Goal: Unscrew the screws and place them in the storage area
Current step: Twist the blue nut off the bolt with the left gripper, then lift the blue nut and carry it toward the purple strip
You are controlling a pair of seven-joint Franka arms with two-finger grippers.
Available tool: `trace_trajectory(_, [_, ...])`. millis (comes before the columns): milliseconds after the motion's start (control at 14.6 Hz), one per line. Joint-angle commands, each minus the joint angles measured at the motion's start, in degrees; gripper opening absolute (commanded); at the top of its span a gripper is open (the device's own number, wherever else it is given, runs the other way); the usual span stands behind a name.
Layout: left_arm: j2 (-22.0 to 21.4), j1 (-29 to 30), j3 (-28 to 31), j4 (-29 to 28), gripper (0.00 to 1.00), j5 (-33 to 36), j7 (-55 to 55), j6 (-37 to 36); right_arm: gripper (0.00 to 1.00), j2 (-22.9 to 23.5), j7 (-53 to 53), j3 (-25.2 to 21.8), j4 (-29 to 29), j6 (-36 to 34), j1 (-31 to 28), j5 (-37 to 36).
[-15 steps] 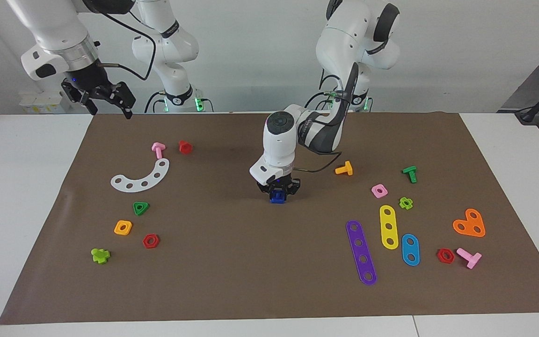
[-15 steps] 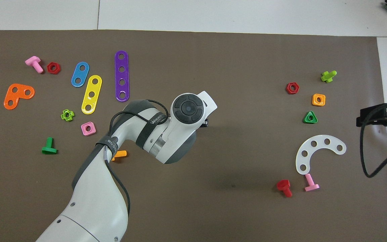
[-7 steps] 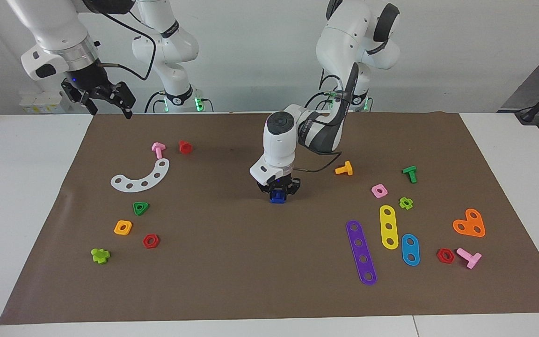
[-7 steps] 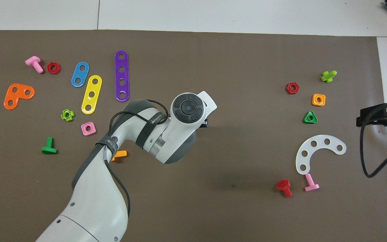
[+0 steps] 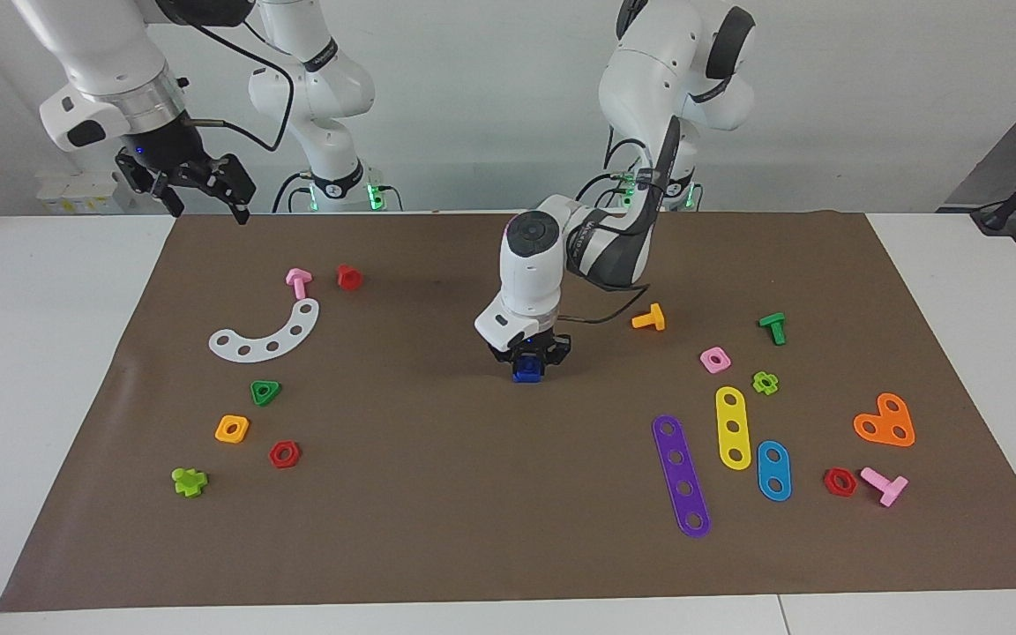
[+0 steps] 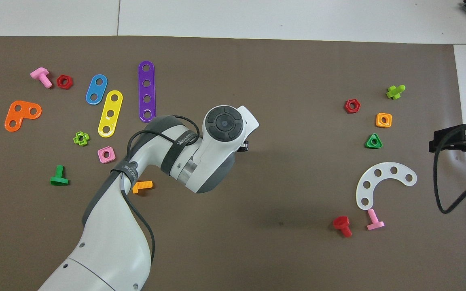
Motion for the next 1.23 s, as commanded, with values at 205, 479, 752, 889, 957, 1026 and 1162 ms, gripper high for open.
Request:
trace_trajectory(205, [1.4,0.2,0.0,6.1,0.34,-2.7,0.4,-7.5,1.00,-1.4,0.4,0.4,-1.4,0.9,-0.5,1.0])
trace_trajectory(479, [2.7,0.3,0.0,10.6,0.34,-4.2,0.4,-12.1,1.00,-1.3,0.4,0.4,-1.5,1.0,-0.5,1.0])
trace_trajectory(752, [2.9,4.2,0.0,13.2,0.34,-6.5,5.6,-16.1,1.00,-1.4,0.4,0.4,-1.4,1.0,-0.5,1.0])
trace_trajectory(889, [2.8,6.5,0.0,13.1,0.33,-6.5,9.2,-16.7,1.00,-1.3,0.3,0.4,-1.4,0.9,-0.5,1.0])
trace_trajectory(957, [2.7,7.8,0.1,12.9,0.33,-6.4,11.7,-16.7,1.00,-1.4,0.3,0.4,-1.4,1.0,-0.5,1.0])
trace_trajectory(1026, [2.5,9.2,0.1,12.5,0.32,-6.5,14.4,-16.7,1.00,-1.3,0.4,0.4,-1.4,1.0,-0.5,1.0])
trace_trajectory(1162, [2.3,12.3,0.3,11.5,0.32,-6.6,20.0,-16.6,1.00,-1.3,0.4,0.4,-1.4,1.0,-0.5,1.0])
